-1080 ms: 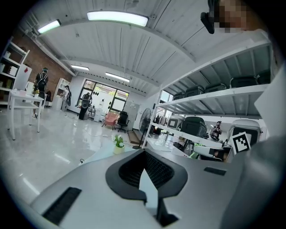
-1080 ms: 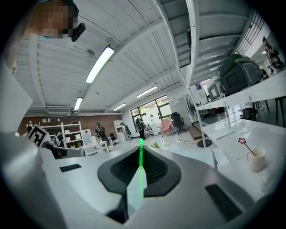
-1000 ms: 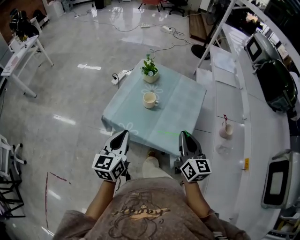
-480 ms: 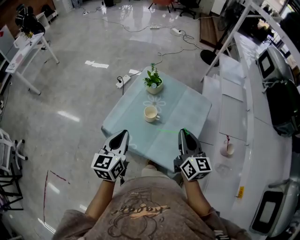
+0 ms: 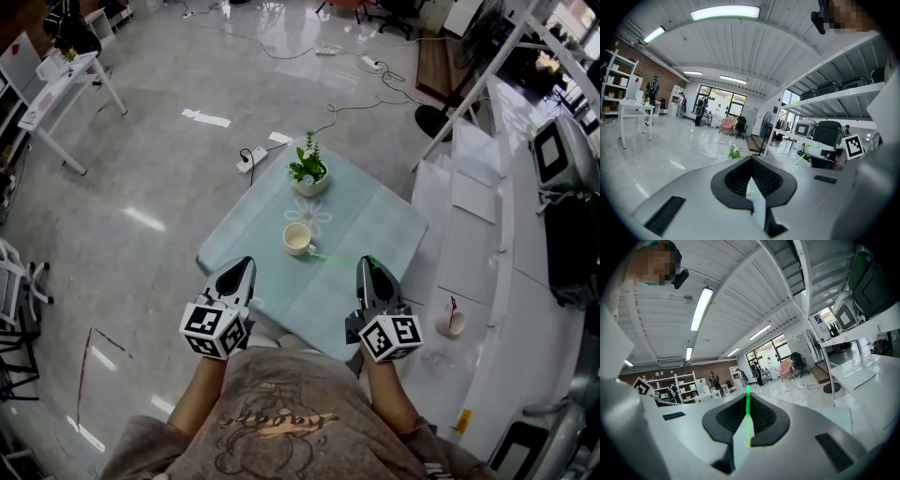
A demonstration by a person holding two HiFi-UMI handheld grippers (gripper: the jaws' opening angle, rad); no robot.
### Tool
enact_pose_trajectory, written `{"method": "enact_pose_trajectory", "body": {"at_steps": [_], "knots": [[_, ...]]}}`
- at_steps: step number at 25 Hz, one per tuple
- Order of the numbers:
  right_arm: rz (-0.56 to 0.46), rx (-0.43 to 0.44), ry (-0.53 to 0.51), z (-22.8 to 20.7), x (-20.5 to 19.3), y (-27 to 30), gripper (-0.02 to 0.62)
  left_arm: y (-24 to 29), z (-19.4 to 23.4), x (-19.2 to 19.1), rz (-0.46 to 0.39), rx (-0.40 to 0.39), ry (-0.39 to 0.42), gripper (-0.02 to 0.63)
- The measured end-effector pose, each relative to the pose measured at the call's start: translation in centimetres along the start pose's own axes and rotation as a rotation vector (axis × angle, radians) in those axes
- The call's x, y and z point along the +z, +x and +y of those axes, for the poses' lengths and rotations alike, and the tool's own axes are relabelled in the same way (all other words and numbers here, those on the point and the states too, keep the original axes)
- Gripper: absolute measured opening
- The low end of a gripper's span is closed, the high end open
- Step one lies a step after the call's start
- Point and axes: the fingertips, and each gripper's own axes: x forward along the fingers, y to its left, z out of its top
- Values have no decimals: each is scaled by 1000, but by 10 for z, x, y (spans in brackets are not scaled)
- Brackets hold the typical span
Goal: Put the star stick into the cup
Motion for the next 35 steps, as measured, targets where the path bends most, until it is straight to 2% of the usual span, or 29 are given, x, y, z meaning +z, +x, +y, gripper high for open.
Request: {"method": "enact_pose_trajectory", "body": {"at_steps": [8,19,30,35], "knots": [[17,-11,20,-9,-1,16,20,19,-8,5,26,-37,11,20],[39,-30,14,-7,-11,69,20,44,14,5,75,-102,4,20],[147,-54,17,-19,-64,119,20,62,42,2,118,-139,-2,20],[202,-47,61,-26,-94,134,21,70,52,-1,136,-142,-4,20]]}}
